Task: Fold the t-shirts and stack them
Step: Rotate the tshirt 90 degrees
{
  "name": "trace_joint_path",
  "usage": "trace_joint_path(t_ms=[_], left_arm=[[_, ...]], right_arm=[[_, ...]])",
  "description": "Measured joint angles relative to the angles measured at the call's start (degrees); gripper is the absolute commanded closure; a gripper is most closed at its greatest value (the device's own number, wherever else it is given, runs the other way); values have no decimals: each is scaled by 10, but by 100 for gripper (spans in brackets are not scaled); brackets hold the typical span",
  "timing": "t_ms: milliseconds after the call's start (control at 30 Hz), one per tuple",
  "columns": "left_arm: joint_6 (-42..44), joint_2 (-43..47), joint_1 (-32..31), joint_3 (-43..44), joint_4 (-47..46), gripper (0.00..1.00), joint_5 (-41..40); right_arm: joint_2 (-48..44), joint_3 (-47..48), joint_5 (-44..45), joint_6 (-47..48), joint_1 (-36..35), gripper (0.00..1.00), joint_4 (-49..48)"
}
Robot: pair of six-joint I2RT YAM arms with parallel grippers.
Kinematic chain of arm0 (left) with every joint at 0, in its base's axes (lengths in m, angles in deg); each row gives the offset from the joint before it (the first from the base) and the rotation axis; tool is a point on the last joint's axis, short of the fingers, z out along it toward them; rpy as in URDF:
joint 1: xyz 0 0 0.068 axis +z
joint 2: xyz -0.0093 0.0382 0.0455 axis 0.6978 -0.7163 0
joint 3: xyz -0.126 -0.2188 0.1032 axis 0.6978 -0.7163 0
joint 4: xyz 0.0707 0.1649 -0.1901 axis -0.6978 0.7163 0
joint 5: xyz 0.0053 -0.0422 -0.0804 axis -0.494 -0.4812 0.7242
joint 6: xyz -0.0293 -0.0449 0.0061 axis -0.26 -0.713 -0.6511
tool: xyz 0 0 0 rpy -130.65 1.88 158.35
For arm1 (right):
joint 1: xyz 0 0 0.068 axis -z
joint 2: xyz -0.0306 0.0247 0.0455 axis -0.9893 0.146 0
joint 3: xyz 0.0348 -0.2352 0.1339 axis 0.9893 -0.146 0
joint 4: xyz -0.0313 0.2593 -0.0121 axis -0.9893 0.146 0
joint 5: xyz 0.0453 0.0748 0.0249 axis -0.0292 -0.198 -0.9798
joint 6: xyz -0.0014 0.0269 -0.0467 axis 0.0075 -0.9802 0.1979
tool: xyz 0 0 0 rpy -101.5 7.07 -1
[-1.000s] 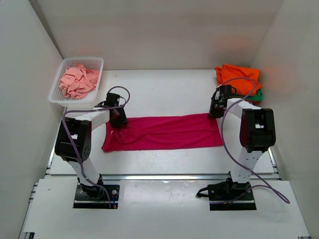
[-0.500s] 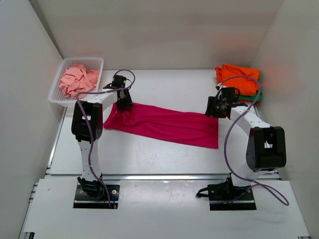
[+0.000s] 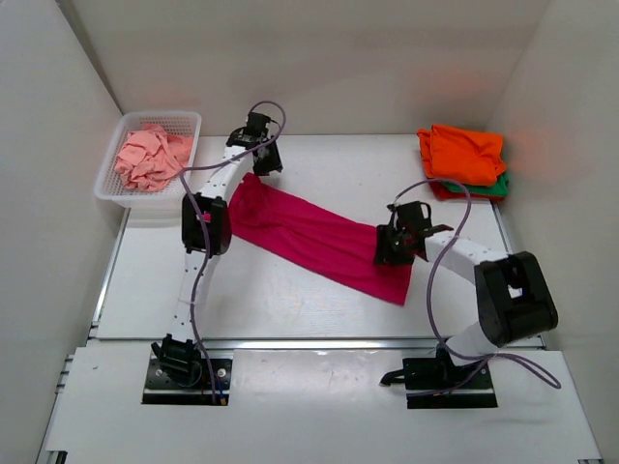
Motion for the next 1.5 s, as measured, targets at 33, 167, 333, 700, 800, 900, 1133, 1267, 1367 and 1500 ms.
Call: trace_joint_path(t_ms=[33, 167, 333, 700, 800, 900, 1133, 1267, 1367, 1500], left_arm=[[0, -31, -4, 54, 16, 49, 7], [2, -71, -16, 106, 37, 49, 25], [10, -34, -19, 38, 29, 46, 38], [7, 313, 14, -326, -26, 37, 55], [-3, 487, 30, -522, -81, 39, 46], [-14, 576, 38, -649, -113, 39, 31], [-40, 458, 7, -740, -174, 42, -3], [-50, 403, -8, -672, -184, 43, -21], [-48, 336, -15, -594, -176, 43, -29], [-41, 269, -21, -495, -156, 44, -29]], right_arm=[[-15, -15, -4, -13, -17, 55, 0], [-84, -83, -17, -75, -82, 56, -11], [-137, -131, -28, -130, -135, 56, -18], [-149, -163, -76, -167, -275, 58, -73], [-149, -169, -77, -167, -293, 57, -89], [-148, -170, -76, -160, -300, 57, -94], [-156, -187, -66, -145, -321, 58, -129], [-157, -199, -54, -143, -350, 58, -163], [-151, -207, -47, -149, -380, 58, -195], [-123, -208, -27, -165, -433, 58, -252]])
